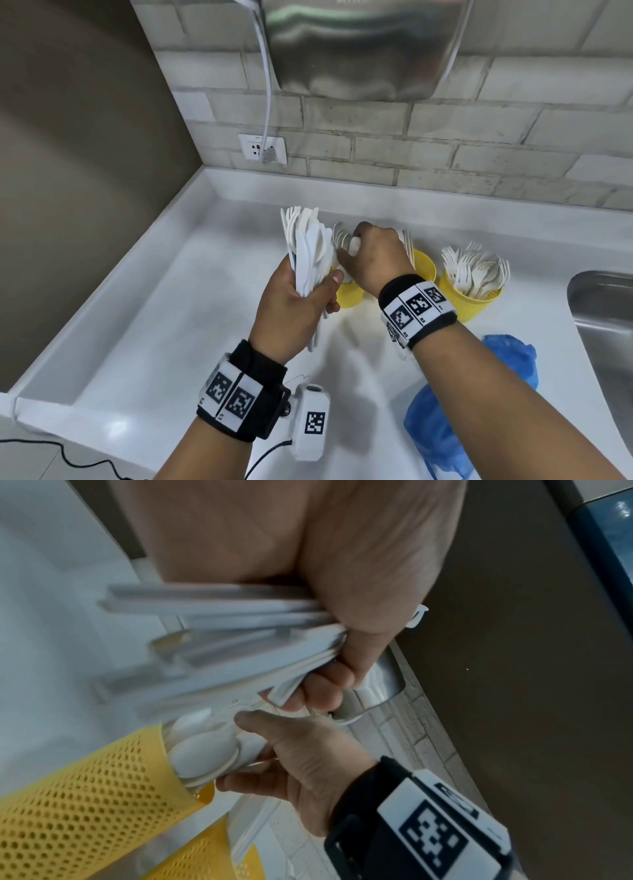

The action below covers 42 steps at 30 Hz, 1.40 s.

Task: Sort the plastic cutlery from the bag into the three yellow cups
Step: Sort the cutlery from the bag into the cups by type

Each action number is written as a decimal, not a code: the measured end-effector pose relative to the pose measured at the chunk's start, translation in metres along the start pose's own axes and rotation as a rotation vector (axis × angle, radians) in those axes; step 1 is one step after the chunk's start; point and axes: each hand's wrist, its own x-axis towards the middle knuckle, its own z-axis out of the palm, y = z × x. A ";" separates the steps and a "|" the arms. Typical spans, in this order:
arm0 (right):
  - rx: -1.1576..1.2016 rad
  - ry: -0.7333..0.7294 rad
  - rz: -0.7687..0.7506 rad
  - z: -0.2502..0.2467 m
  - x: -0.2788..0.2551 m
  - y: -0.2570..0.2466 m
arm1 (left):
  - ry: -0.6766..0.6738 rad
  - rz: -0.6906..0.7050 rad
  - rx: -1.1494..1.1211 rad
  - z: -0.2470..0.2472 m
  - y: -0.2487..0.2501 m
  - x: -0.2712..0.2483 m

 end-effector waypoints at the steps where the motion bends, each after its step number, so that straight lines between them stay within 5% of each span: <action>1: -0.016 -0.001 -0.006 -0.001 0.000 0.000 | -0.012 0.012 0.000 0.000 0.001 -0.001; 8: -0.047 0.130 -0.145 -0.018 -0.012 -0.003 | -0.097 0.067 -0.051 -0.003 -0.003 -0.002; 12: 0.306 0.292 -0.247 -0.043 -0.032 -0.009 | -0.138 0.090 -0.109 -0.005 0.000 -0.002; 18: 0.696 0.152 -0.295 -0.069 -0.084 -0.026 | -0.212 0.071 -0.206 -0.001 -0.007 0.000; 42: 0.589 0.045 -0.152 -0.074 -0.091 -0.034 | -0.333 -0.132 -0.524 0.009 -0.013 -0.005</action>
